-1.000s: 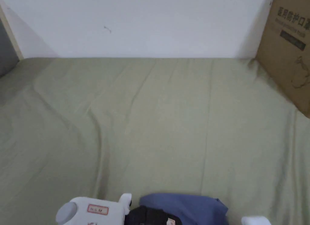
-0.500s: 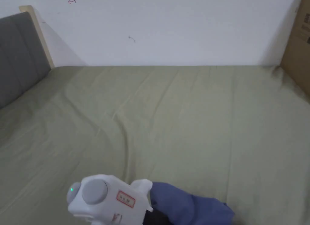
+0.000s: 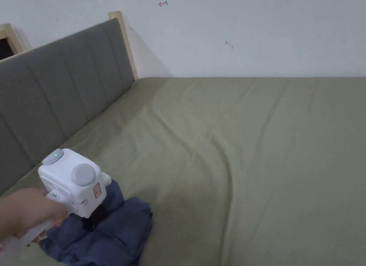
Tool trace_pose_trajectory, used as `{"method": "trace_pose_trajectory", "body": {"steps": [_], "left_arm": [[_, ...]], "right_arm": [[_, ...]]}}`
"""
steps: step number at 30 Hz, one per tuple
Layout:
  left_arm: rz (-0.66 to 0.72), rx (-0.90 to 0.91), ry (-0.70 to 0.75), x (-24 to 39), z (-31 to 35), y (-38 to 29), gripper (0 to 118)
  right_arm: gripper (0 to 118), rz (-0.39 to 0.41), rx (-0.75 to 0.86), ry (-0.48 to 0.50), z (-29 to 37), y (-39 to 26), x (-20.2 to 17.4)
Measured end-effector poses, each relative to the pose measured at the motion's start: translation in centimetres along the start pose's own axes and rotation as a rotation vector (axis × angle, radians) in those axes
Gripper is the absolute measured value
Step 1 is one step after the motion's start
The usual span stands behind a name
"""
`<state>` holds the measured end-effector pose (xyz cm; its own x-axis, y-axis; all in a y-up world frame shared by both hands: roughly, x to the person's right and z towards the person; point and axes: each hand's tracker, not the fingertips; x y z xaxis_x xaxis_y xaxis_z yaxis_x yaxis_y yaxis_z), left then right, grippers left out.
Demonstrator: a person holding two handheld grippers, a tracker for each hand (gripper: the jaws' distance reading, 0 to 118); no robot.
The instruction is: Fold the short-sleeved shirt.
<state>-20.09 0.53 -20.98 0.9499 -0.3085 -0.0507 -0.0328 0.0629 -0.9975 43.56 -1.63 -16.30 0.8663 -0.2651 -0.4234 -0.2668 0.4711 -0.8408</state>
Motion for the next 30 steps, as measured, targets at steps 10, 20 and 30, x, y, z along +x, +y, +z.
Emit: {"method": "trace_pose_trajectory", "body": {"steps": [10,20,30], "left_arm": [[0.248,0.111,0.224,-3.3,2.3,-4.7,116],[0.434,0.384,-0.288,3.2,5.4,-8.0,0],[0.483,0.741,-0.642,22.9,15.5,-12.0,0]], "right_arm": [[0,0.017,0.045,-0.044,1.4,1.5,-0.5],[0,-0.022,0.144,-0.064,4.7,0.9,0.5],[0,-0.055,0.342,-0.115,13.5,0.0,1.8]]}}
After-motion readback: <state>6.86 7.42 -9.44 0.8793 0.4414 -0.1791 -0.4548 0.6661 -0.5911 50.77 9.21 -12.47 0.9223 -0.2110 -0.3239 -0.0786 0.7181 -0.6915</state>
